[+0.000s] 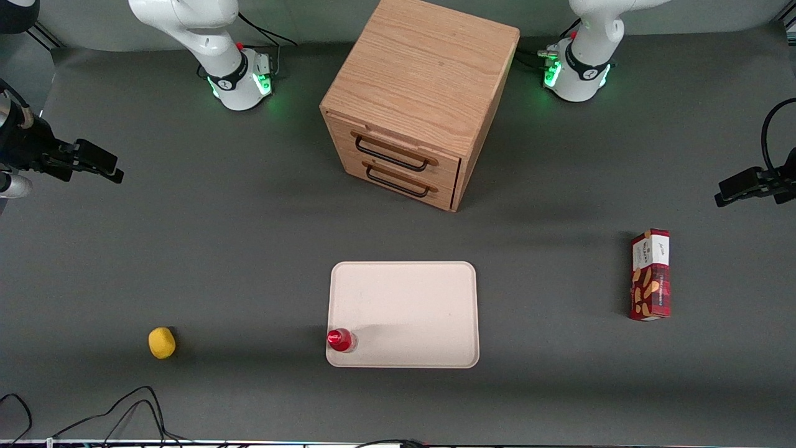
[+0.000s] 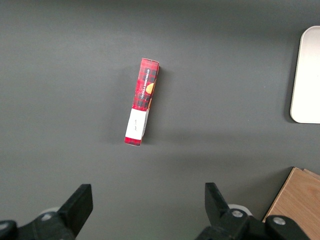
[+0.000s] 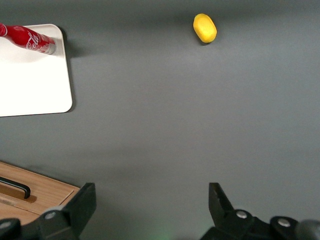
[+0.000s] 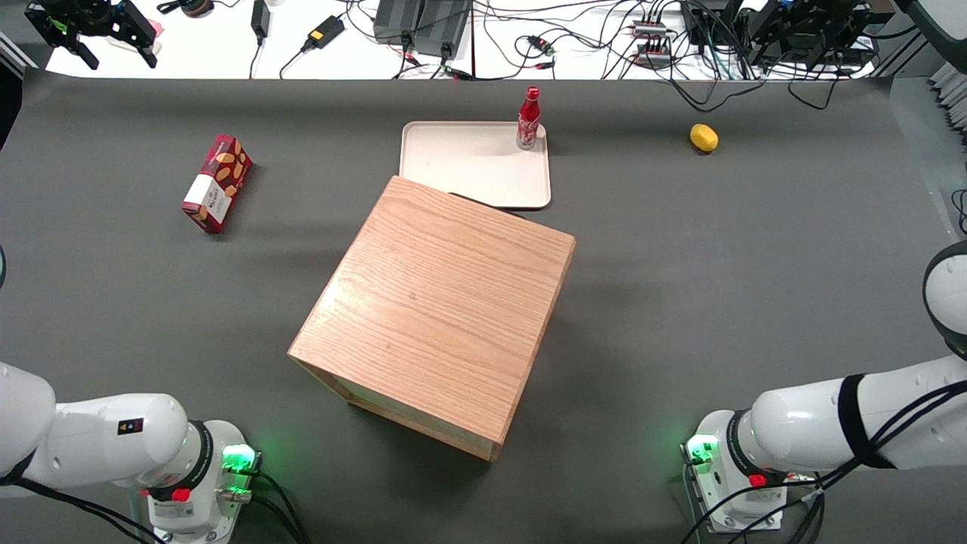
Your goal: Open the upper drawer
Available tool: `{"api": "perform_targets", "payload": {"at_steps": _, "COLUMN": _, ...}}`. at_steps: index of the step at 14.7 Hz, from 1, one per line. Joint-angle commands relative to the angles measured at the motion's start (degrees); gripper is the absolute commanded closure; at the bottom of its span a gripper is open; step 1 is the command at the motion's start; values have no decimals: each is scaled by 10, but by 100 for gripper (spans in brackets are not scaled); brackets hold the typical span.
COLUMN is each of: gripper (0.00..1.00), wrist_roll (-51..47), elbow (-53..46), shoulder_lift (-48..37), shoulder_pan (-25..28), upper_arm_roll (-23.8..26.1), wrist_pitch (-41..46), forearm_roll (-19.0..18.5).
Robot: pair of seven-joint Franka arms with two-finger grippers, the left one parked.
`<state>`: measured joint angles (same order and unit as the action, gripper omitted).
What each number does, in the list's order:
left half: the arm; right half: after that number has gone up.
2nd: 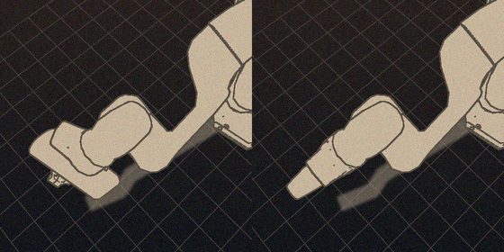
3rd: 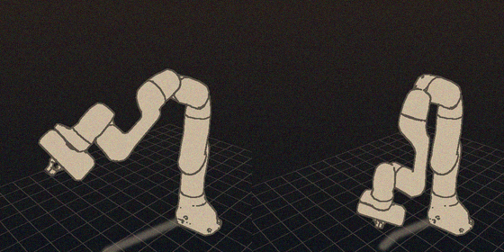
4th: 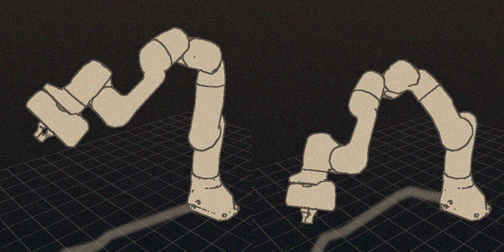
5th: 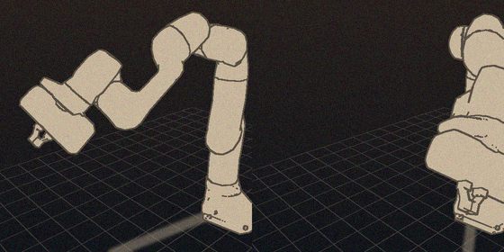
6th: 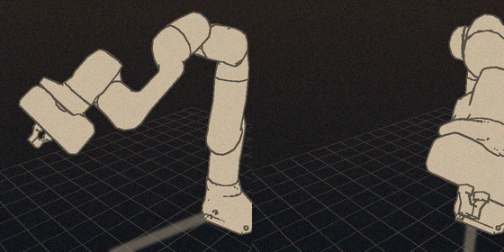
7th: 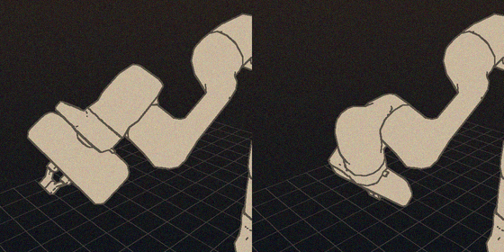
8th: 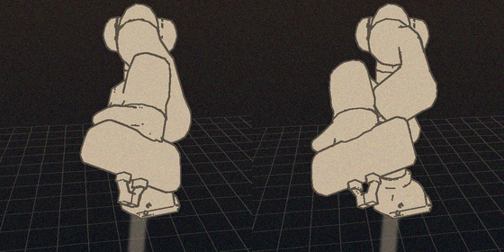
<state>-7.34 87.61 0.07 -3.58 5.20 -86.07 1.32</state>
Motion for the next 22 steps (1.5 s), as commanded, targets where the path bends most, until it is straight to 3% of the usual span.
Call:
{"api": "perform_targets", "payload": {"at_steps": 1, "gripper": 0, "wrist_roll": -6, "elbow": -11, "shoulder_lift": 5, "shoulder_pan": -1, "upper_arm_roll": 1, "wrist_pitch": 14, "forearm_roll": -8}}
{"api": "perform_targets", "payload": {"at_steps": 6, "gripper": 0, "wrist_roll": -7, "elbow": -14, "shoulder_lift": 13, "shoulder_pan": 12, "upper_arm_roll": 5, "wrist_pitch": 7, "forearm_roll": 3}}
{"api": "perform_targets", "payload": {"at_steps": 8, "gripper": 0, "wrist_roll": -8, "elbow": -14, "shoulder_lift": 13, "shoulder_pan": 19, "upper_arm_roll": 30, "wrist_pitch": 6, "forearm_roll": 20}}
{"api": "perform_targets", "payload": {"at_steps": 16, "gripper": 0, "wrist_roll": -4, "elbow": -32, "shoulder_lift": 59, "shoulder_pan": 44, "upper_arm_roll": 212, "wrist_pitch": -16, "forearm_roll": 24}}
{"api": "perform_targets", "payload": {"at_steps": 19, "gripper": 0, "wrist_roll": 2, "elbow": -74, "shoulder_lift": 104, "shoulder_pan": 73, "upper_arm_roll": 253, "wrist_pitch": -16, "forearm_roll": 24}}
{"api": "perform_targets", "payload": {"at_steps": 22, "gripper": 0, "wrist_roll": 68, "elbow": -103, "shoulder_lift": 153, "shoulder_pan": 98, "upper_arm_roll": 302, "wrist_pitch": -19, "forearm_roll": 19}}
